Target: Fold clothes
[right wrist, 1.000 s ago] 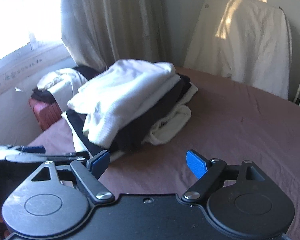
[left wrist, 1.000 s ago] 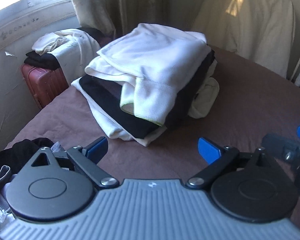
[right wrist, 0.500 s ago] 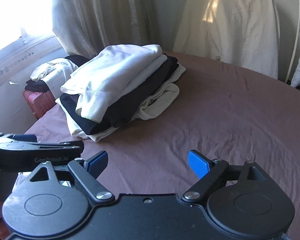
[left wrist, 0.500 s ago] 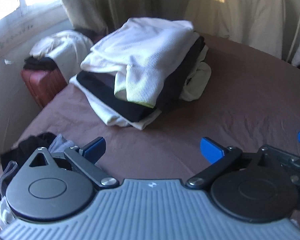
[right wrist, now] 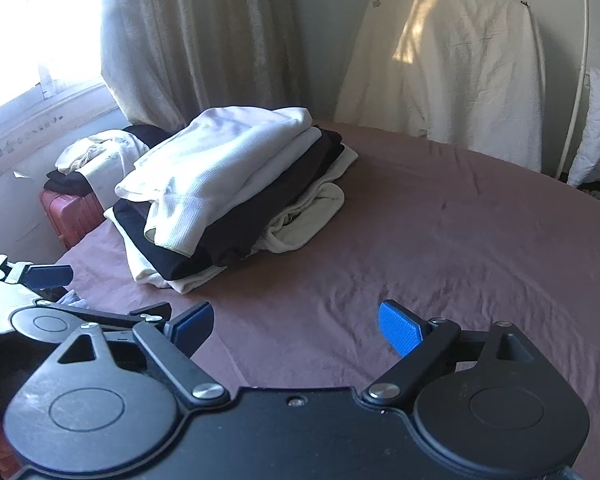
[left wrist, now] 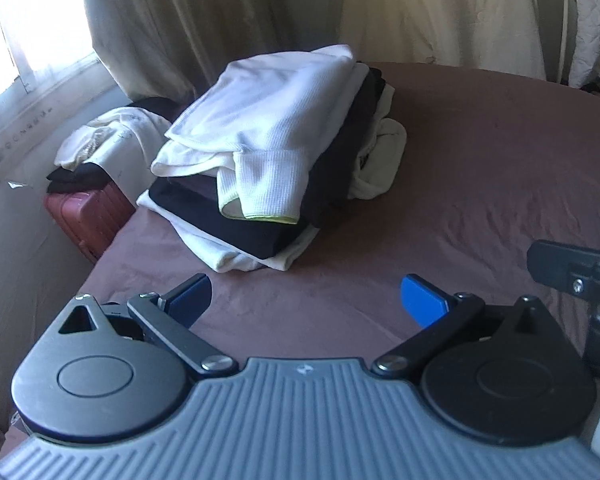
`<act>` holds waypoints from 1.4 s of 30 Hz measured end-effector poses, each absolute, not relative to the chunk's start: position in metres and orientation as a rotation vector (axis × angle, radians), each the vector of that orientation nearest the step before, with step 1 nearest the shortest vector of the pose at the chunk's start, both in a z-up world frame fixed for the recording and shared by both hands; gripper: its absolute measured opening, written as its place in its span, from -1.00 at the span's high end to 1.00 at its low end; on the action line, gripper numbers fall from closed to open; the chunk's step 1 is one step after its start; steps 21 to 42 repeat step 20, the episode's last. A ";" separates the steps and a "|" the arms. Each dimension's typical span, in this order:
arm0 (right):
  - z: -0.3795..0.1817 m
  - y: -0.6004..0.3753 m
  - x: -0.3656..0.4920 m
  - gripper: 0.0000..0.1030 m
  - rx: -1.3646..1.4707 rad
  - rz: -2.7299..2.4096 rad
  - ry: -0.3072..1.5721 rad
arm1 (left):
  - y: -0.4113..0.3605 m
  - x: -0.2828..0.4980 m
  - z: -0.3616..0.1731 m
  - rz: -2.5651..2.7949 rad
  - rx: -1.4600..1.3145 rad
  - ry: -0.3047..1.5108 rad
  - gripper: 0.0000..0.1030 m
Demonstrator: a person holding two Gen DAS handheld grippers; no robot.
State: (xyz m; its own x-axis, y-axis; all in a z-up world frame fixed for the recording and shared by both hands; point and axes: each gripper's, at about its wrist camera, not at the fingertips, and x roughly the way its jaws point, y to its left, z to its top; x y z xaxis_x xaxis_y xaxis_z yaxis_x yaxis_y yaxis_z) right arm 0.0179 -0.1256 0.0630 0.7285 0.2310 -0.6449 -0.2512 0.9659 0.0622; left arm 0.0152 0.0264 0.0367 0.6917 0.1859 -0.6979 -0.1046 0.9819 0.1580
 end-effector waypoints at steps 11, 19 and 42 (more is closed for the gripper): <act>0.056 -0.123 0.019 -0.80 -0.038 0.263 0.724 | 0.027 0.018 0.034 0.154 0.113 0.806 -1.00; 0.055 -0.123 0.019 -0.80 -0.042 0.266 0.727 | 0.027 0.019 0.034 0.156 0.122 0.811 -1.00; 0.055 -0.123 0.019 -0.80 -0.043 0.266 0.728 | 0.027 0.018 0.034 0.155 0.123 0.811 -1.00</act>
